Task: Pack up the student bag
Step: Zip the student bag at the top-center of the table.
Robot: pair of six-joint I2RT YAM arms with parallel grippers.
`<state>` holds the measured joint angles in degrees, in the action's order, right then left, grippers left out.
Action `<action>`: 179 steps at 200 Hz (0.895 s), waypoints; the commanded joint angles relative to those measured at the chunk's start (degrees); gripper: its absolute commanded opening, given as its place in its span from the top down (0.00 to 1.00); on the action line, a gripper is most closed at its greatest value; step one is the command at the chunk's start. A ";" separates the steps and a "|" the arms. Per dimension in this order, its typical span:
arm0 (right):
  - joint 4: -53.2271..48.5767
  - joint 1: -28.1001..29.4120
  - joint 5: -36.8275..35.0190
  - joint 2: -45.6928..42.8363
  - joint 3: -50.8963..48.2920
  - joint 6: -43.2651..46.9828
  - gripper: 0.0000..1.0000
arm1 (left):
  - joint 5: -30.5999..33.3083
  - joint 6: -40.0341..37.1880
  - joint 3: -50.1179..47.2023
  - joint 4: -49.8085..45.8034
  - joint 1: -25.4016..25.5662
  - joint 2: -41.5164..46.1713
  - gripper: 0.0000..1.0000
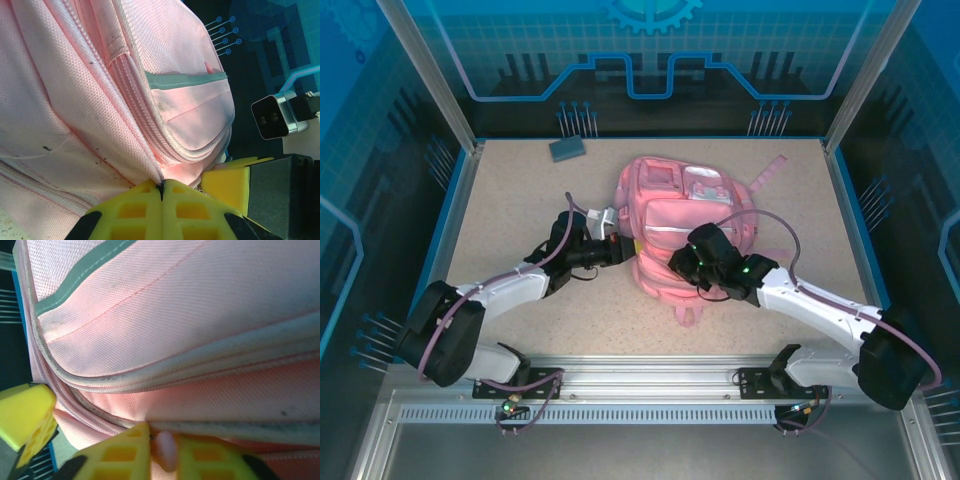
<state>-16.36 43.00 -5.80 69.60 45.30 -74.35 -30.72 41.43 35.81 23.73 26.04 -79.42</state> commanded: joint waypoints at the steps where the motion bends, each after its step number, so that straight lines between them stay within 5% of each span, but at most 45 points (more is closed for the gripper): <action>1: -0.15 -0.95 0.27 0.87 -0.50 1.48 0.79 | -2.53 -1.74 1.10 7.61 0.15 0.75 1.00; 13: -0.12 -0.99 0.31 0.65 -0.72 1.48 0.66 | -2.36 -1.80 1.10 7.56 0.14 0.58 1.00; 39: -0.46 -1.07 -0.46 -0.58 -1.65 1.20 0.65 | -2.26 -1.73 1.10 7.64 0.15 0.47 1.00; 105: -4.31 -1.56 -2.82 -1.40 -1.76 0.87 0.88 | 0.58 -2.27 1.01 5.54 0.12 1.20 1.00; 179: -18.62 -1.70 -13.83 -4.16 1.38 2.17 0.92 | 10.23 -3.85 1.47 -5.04 -0.21 2.38 1.00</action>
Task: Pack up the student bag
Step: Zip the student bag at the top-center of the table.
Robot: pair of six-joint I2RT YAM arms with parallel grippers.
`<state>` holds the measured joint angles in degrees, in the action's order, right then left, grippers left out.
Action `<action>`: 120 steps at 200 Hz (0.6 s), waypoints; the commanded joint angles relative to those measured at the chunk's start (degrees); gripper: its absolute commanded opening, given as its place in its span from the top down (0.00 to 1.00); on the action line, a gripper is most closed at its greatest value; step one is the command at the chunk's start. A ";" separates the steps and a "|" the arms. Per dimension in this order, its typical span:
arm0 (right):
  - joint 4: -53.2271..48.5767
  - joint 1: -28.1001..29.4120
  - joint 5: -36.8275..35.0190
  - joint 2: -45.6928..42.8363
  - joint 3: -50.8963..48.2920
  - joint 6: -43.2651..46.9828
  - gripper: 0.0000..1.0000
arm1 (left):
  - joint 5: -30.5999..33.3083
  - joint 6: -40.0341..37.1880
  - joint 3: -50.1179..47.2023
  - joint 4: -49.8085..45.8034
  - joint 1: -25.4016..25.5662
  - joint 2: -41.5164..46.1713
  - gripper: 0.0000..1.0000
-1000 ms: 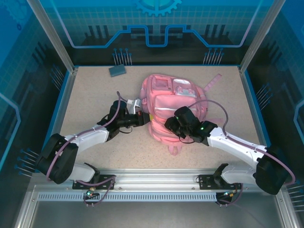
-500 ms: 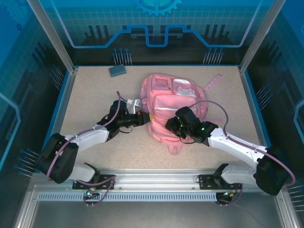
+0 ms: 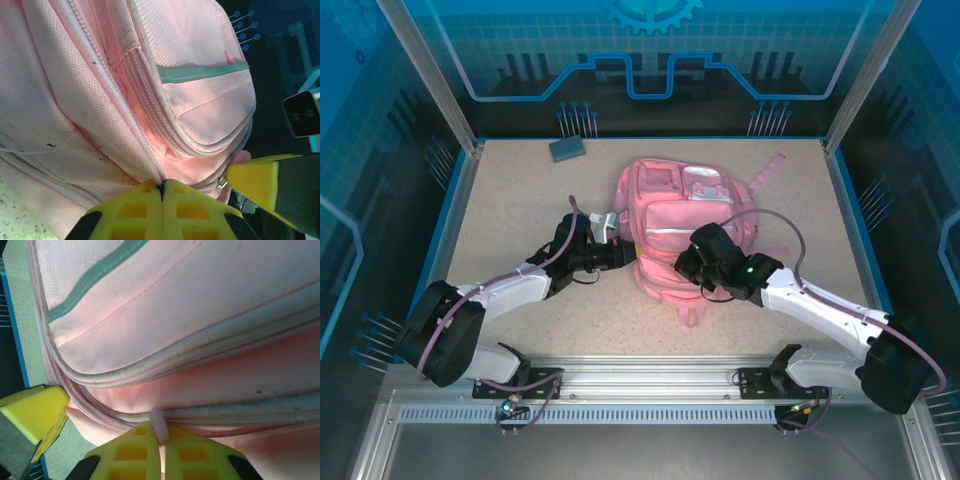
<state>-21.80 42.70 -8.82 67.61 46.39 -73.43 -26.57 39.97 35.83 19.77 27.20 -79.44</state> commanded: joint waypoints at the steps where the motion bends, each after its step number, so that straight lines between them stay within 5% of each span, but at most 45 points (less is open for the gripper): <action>1: -13.26 -1.43 -10.89 -2.24 0.37 1.26 0.92 | 6.08 -2.37 1.49 -1.07 -1.37 2.42 1.00; 63: -16.34 -2.47 -15.45 -4.13 1.44 6.56 1.00 | 6.84 -2.08 2.13 -2.08 -1.62 2.52 1.00; 120: -17.02 -11.45 -17.34 -4.86 3.65 25.24 1.00 | 11.69 -3.52 3.36 -11.72 -7.24 5.12 1.00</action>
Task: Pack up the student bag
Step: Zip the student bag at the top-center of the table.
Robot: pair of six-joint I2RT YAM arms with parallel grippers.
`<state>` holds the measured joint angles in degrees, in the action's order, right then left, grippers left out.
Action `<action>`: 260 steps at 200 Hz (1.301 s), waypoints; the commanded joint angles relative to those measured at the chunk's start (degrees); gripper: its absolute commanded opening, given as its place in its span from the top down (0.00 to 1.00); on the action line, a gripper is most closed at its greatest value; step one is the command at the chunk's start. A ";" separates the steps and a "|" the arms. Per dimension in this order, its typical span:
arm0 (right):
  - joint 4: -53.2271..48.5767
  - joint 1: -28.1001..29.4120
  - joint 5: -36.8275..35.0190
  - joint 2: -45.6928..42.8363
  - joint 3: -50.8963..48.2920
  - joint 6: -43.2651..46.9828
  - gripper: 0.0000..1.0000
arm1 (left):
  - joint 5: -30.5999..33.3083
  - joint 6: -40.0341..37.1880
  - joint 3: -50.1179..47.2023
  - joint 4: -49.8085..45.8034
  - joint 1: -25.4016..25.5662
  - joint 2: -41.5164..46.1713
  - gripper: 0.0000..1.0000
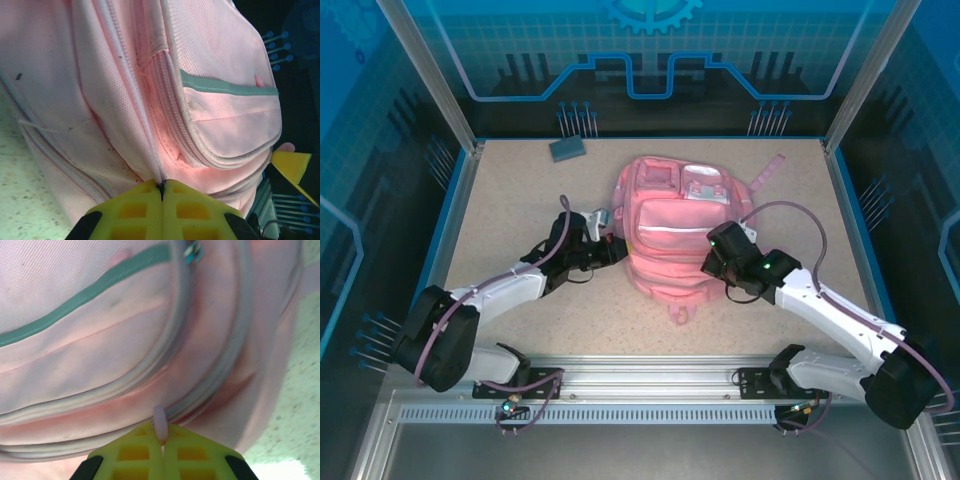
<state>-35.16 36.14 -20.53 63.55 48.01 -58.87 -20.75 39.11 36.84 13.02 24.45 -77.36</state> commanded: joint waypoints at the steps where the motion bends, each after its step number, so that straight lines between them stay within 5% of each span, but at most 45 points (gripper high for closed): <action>1: -3.54 -5.05 -5.55 -0.75 2.06 11.00 1.00 | 5.84 -2.65 2.36 -5.12 -4.66 3.07 1.00; 35: 2.64 -10.70 0.25 1.74 2.05 21.71 1.00 | 5.72 -3.47 2.33 -8.33 -9.57 4.14 1.00; 68: 11.70 -11.46 13.42 7.86 6.11 32.44 1.00 | 6.74 -4.82 5.29 -15.79 -12.75 5.86 1.00; 96: 19.28 -11.20 27.23 13.05 7.78 34.88 1.00 | 11.36 -5.80 9.38 -28.16 -12.85 9.16 0.48; 115: 24.00 -10.33 33.23 16.29 8.53 34.03 1.00 | 11.43 -6.37 11.00 -33.98 -12.78 11.23 0.37; 169: 32.47 -4.86 41.40 23.35 11.86 30.32 1.00 | 6.85 2.85 11.73 -34.89 -5.96 11.81 0.32; 198: 35.16 -1.86 43.27 25.37 12.37 28.39 1.00 | 6.48 15.23 7.67 -24.02 -2.71 9.27 0.32; 242: 36.91 1.63 43.25 26.80 12.16 27.01 1.00 | 8.28 20.08 7.52 -17.19 -2.00 4.26 0.39; 260: 37.60 2.24 43.12 27.15 12.02 26.53 1.00 | 9.85 21.33 6.93 -18.58 -1.87 3.19 0.49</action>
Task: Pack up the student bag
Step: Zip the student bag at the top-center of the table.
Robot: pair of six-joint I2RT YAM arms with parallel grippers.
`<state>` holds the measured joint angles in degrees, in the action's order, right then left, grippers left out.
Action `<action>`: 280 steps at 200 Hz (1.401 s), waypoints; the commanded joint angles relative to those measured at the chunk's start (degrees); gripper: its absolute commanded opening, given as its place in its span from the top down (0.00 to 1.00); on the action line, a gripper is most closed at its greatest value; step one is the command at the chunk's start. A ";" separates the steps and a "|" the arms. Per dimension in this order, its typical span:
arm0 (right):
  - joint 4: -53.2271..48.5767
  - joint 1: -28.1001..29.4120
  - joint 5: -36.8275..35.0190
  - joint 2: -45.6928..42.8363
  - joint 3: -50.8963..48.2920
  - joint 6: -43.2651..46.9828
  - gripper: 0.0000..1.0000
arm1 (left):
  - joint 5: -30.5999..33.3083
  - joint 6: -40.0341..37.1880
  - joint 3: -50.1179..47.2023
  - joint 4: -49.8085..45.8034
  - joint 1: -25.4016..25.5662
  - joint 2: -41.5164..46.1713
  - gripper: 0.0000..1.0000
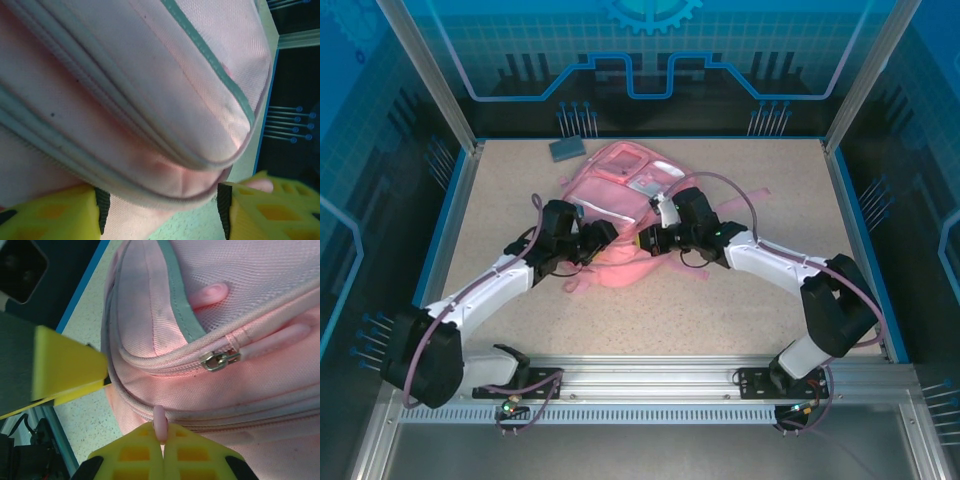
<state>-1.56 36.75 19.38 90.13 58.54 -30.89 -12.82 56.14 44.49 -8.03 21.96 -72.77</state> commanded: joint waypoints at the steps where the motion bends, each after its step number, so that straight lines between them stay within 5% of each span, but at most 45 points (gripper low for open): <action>1: 3.97 1.64 3.17 0.57 1.49 -1.45 1.00 | 2.05 4.49 -0.81 2.31 0.58 -1.45 0.50; 41: -0.22 2.18 -5.36 -0.90 1.36 -0.04 1.00 | 7.32 4.84 -2.78 -0.24 0.61 -1.65 0.76; 75: -7.91 1.19 -20.82 -4.10 0.91 3.29 1.00 | 9.16 2.80 -3.23 -1.50 0.28 -2.03 1.00; 109: -12.22 -2.54 -33.32 -3.96 2.00 4.05 1.00 | 9.35 1.61 -4.04 -2.74 -0.27 -1.35 1.00; 146: -12.52 -7.74 -37.41 -0.23 4.95 1.87 1.00 | 7.11 0.97 -4.81 -2.35 -0.33 -0.13 1.00; 179: -14.74 -10.55 -32.77 3.35 9.65 2.85 1.00 | 2.99 -1.44 -3.32 -2.28 -0.39 -0.60 0.98; 229: -17.99 -8.47 -15.53 0.00 10.23 9.92 0.45 | 1.56 -4.88 -1.29 -4.41 -0.27 -0.02 0.88; 257: -19.17 -5.99 -10.48 0.05 10.91 13.08 0.34 | 2.47 -6.41 -0.60 -6.49 -0.33 0.50 0.84; 280: -18.43 -5.64 -7.12 2.24 12.20 13.38 0.30 | 4.67 -8.54 0.70 -10.70 -0.50 2.50 0.64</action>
<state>-18.94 30.48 5.34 91.50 68.27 -20.23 -9.19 51.75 42.87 -11.40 21.58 -73.56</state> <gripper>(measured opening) 0.682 0.281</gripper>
